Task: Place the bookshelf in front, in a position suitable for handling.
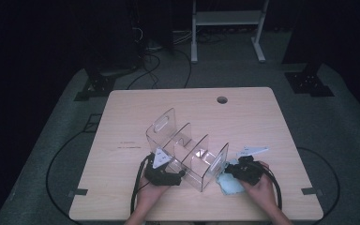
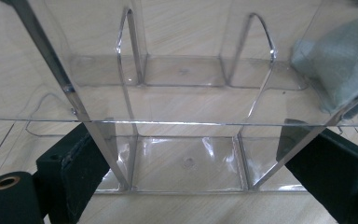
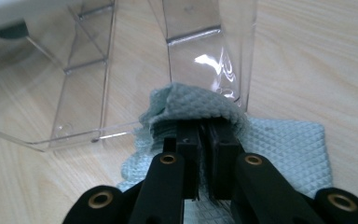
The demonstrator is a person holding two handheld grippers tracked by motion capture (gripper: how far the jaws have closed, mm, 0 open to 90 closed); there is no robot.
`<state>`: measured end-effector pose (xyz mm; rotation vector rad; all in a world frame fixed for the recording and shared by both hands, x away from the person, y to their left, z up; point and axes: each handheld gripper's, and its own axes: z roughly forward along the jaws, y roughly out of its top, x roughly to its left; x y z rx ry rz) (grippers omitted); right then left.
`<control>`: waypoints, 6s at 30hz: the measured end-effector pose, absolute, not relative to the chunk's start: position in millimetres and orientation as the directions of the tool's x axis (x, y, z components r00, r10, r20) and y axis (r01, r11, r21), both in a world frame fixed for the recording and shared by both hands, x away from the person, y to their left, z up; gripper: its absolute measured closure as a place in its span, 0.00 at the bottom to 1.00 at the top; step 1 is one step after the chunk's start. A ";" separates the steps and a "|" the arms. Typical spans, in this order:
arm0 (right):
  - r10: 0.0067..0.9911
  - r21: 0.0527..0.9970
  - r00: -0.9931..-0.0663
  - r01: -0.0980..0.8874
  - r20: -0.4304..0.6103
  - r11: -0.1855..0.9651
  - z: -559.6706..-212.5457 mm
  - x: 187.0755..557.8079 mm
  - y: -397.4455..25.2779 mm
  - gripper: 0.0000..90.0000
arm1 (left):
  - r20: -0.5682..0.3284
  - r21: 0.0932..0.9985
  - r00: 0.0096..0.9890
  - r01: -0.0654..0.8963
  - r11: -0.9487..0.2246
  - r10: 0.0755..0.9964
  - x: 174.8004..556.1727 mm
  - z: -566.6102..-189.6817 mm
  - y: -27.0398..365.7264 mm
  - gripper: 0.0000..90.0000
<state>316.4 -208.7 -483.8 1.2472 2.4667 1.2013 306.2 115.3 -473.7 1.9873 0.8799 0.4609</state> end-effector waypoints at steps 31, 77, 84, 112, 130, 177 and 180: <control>0.744 0.787 -0.626 0.571 0.235 0.232 -456.2 318.0 -221.5 0.94 | -0.019 0.848 0.680 0.399 -0.348 0.733 306.4 -474.8 115.3 0.09; 0.718 0.846 -0.645 0.512 0.263 0.150 -437.7 312.5 -226.7 0.94 | -0.018 0.845 0.683 0.401 -0.354 0.730 306.6 -474.3 114.8 0.09; 0.689 0.856 -0.679 0.490 0.255 0.165 -433.0 296.9 -218.5 0.94 | -0.017 0.843 0.682 0.403 -0.356 0.731 306.0 -473.9 113.9 0.09; 0.625 0.842 -0.721 0.507 0.299 0.182 -440.2 281.5 -203.4 0.94 | -0.013 0.844 0.677 0.402 -0.355 0.736 304.9 -473.5 111.7 0.09; 0.549 0.874 -0.808 0.410 0.216 0.260 -434.2 243.5 -172.7 0.95 | -0.020 0.841 0.671 0.412 -0.350 0.741 304.8 -473.6 112.4 0.09; 0.582 0.762 -0.792 0.490 0.187 0.422 -484.6 255.7 -150.7 0.94 | -0.015 0.846 0.646 0.415 -0.335 0.763 309.9 -473.3 115.8 0.09; 0.583 0.772 -0.791 0.485 0.188 0.410 -478.0 255.1 -152.0 0.94 | -0.017 0.843 0.648 0.419 -0.338 0.761 310.0 -473.4 116.5 0.09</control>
